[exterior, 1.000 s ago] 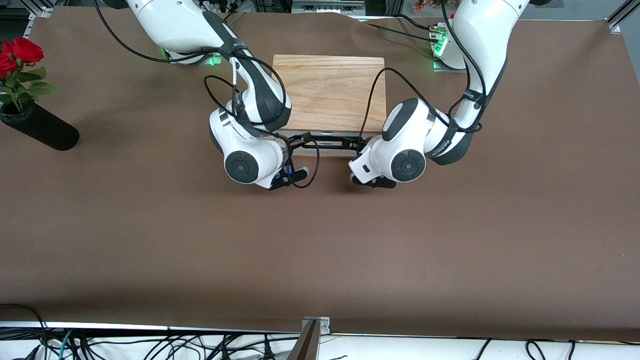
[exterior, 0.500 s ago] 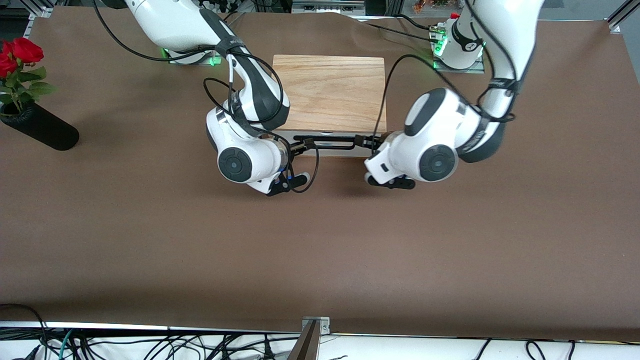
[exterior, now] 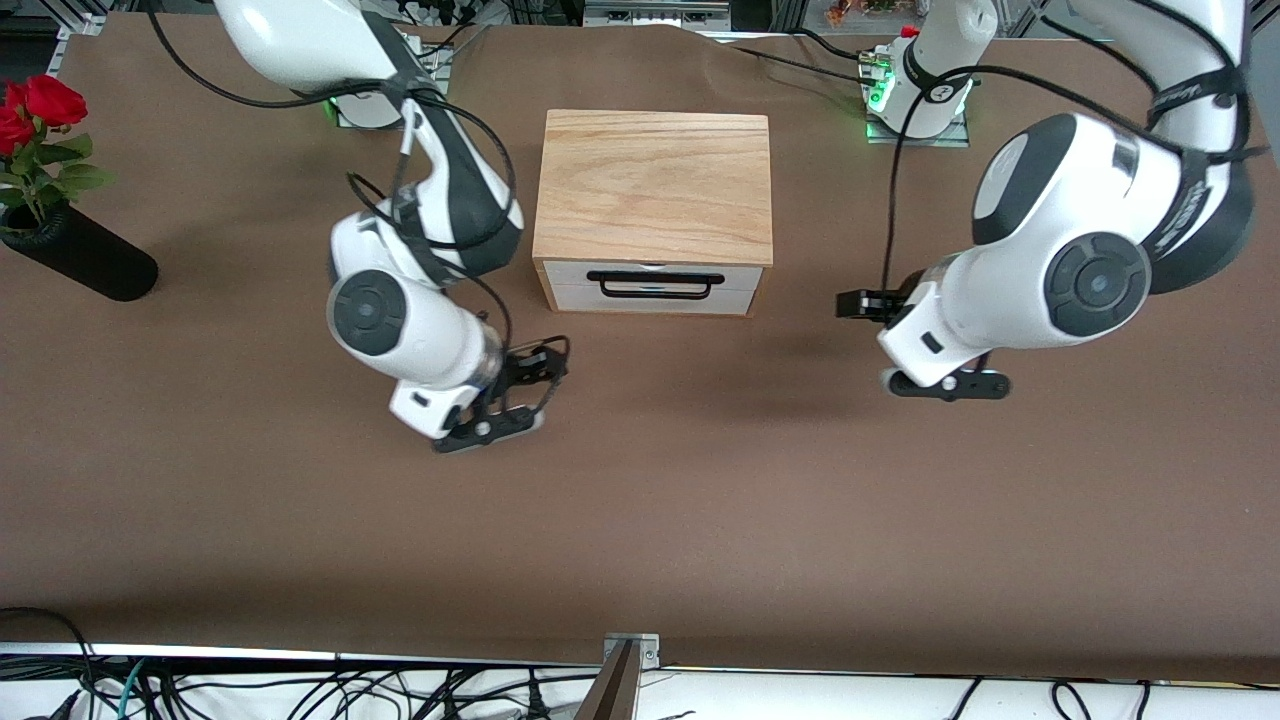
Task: Close drawer with both arms simultaneously
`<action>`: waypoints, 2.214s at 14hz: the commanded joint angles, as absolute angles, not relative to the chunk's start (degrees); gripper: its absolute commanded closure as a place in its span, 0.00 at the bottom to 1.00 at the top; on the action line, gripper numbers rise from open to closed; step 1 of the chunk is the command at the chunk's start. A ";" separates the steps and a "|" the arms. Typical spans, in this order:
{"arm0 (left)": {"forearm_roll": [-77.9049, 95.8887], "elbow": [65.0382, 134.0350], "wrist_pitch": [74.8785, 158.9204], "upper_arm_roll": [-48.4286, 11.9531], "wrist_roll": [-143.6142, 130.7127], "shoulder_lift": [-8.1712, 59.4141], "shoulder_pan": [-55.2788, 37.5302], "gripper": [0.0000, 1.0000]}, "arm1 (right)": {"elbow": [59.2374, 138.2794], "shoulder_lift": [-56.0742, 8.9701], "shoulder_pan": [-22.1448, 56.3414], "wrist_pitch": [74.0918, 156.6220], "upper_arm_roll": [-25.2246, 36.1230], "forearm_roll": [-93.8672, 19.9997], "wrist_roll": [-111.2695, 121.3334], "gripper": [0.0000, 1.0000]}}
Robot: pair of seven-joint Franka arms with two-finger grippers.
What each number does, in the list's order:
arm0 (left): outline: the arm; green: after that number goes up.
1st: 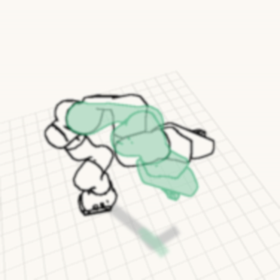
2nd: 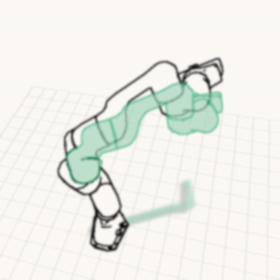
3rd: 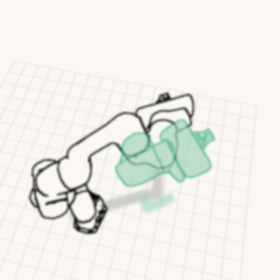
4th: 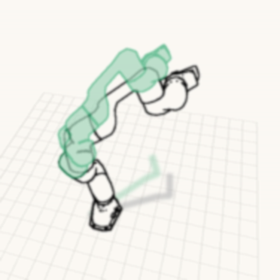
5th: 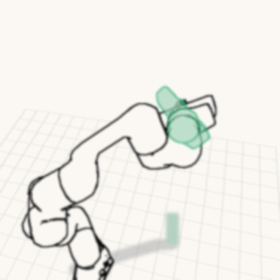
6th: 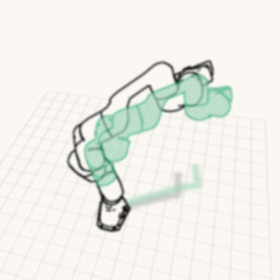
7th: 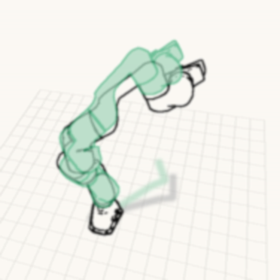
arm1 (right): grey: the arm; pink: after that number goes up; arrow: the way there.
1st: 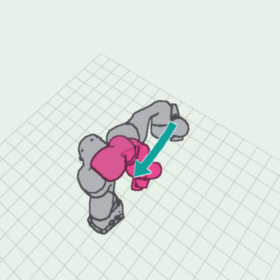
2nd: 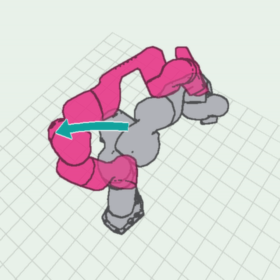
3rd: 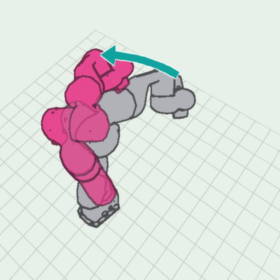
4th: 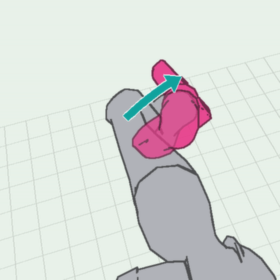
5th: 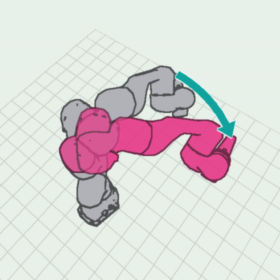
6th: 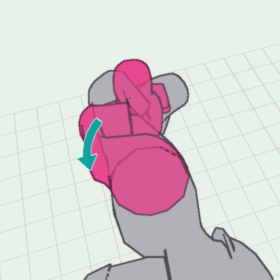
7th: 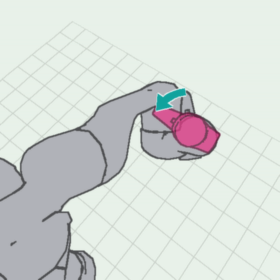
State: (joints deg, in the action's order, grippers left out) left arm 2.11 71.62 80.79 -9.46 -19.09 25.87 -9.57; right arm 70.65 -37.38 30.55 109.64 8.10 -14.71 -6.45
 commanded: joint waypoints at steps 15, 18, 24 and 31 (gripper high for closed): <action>-2.02 94.57 95.19 -4.66 -4.31 -0.27 -2.55 0.00 | 79.77 -13.38 13.20 99.49 9.23 -1.94 -6.33 0.00; -2.02 92.90 93.08 -4.83 -4.39 0.79 -2.90 0.00 | 86.73 -6.34 7.14 97.14 5.20 -2.02 -6.42 0.00; -2.02 92.81 89.92 -4.83 -4.83 0.88 -2.55 0.00 | 89.30 -4.57 3.78 95.45 -1.58 0.97 -6.86 0.00; 0.79 92.20 90.09 -4.83 -4.31 1.84 -2.64 0.00 | 85.43 -7.82 3.78 93.95 -1.49 1.32 -6.15 0.00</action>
State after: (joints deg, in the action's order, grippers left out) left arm -0.22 93.06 90.74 -5.35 -5.59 1.43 -2.35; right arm 86.99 -7.18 4.85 95.05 -0.42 0.51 -6.50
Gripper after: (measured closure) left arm 0.000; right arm 0.000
